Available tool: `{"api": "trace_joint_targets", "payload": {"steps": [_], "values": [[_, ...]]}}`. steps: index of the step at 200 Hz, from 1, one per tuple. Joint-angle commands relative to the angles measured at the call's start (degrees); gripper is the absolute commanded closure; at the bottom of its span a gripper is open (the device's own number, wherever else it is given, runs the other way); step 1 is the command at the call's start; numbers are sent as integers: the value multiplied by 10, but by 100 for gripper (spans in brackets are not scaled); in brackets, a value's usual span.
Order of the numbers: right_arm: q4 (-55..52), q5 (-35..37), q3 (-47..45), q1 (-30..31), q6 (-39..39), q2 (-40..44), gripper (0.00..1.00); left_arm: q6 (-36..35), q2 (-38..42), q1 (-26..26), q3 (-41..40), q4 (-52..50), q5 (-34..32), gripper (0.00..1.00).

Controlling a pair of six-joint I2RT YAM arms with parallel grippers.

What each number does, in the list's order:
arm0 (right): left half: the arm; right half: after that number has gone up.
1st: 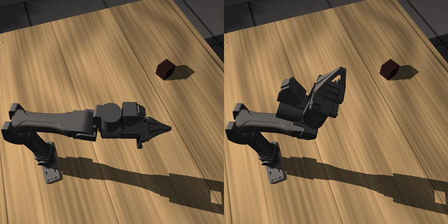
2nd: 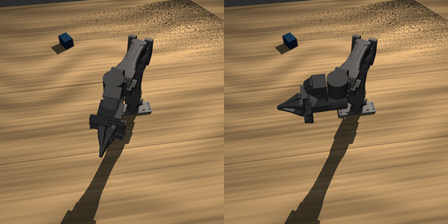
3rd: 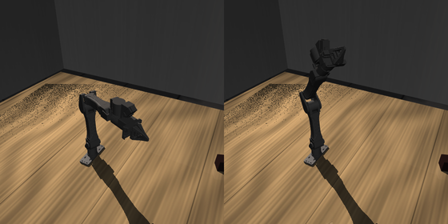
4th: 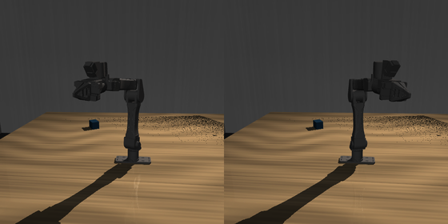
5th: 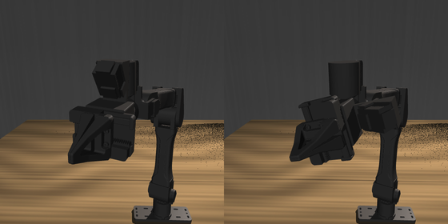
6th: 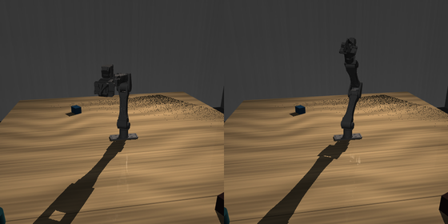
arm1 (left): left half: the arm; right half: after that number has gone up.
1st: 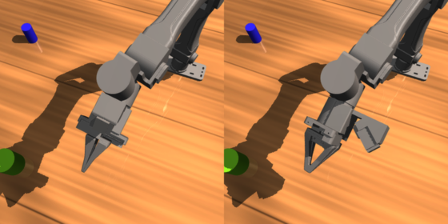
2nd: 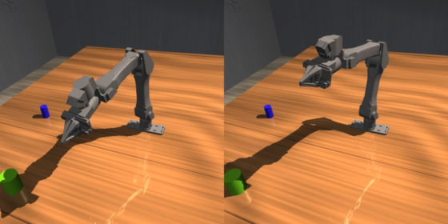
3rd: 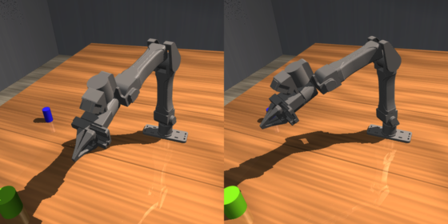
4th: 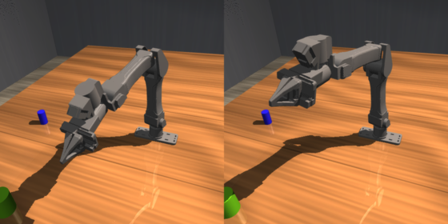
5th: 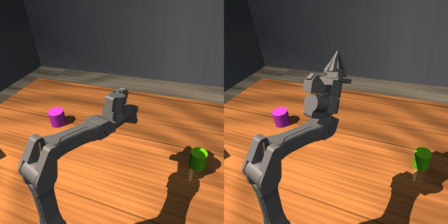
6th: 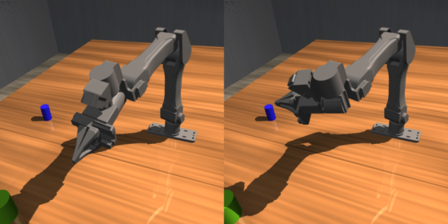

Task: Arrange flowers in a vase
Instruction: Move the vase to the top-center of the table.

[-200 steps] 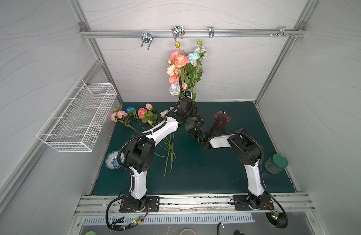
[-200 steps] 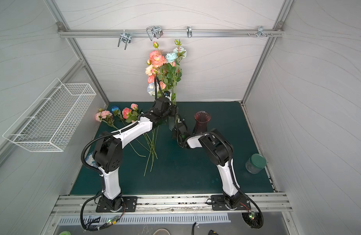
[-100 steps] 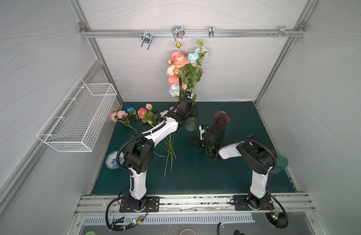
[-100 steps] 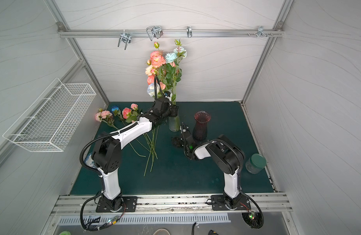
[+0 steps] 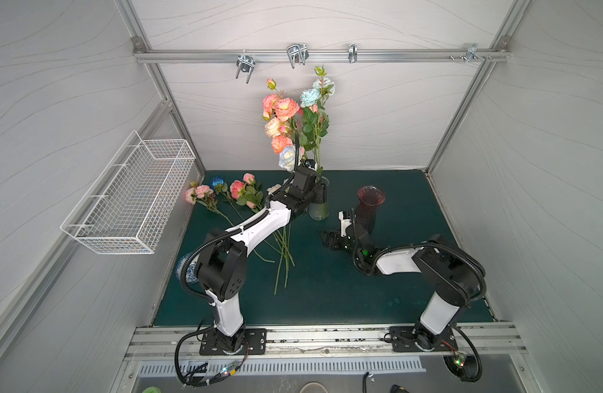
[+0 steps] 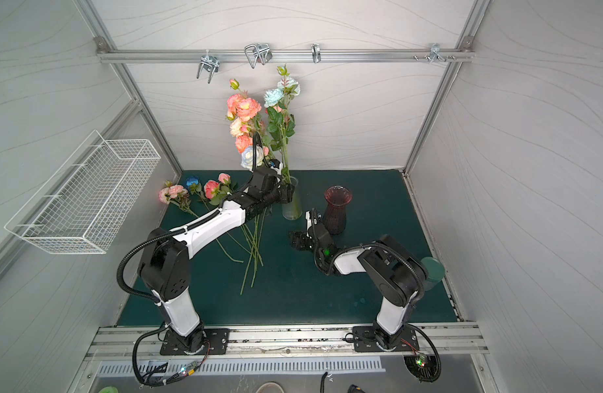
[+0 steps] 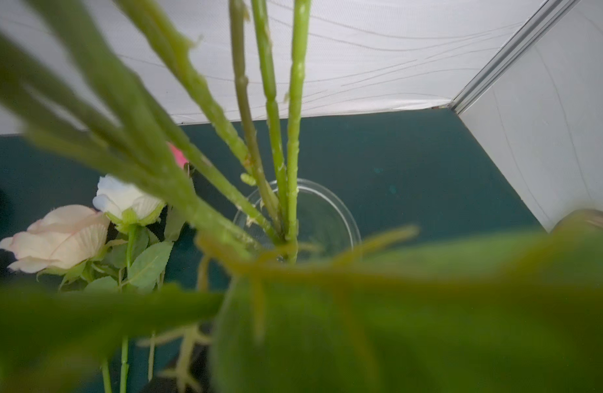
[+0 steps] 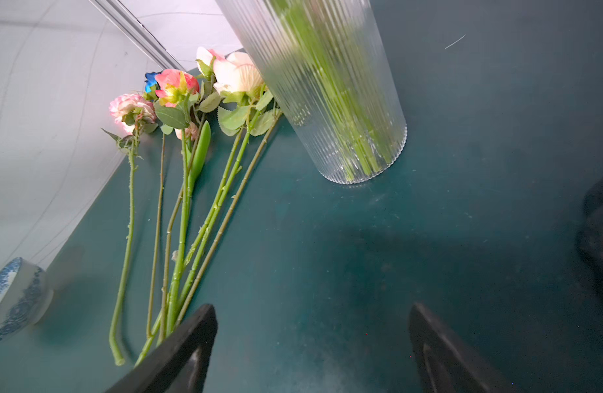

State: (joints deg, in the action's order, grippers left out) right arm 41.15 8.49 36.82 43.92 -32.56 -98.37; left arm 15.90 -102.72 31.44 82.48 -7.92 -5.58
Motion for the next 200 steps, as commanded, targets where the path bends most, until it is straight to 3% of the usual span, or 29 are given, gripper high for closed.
{"api": "trace_joint_targets", "payload": {"steps": [1,120,166,200], "values": [[5,4,-8,5,-5,22,10,10,24,2,-3,-13,-10,34],[-27,18,-60,8,2,115,9,43,136,22,-44,-44,-35,33],[-92,29,-100,18,0,221,9,76,229,89,-115,-55,-71,34],[-265,51,-98,19,-12,363,9,105,340,166,-190,-90,-137,35]]}}
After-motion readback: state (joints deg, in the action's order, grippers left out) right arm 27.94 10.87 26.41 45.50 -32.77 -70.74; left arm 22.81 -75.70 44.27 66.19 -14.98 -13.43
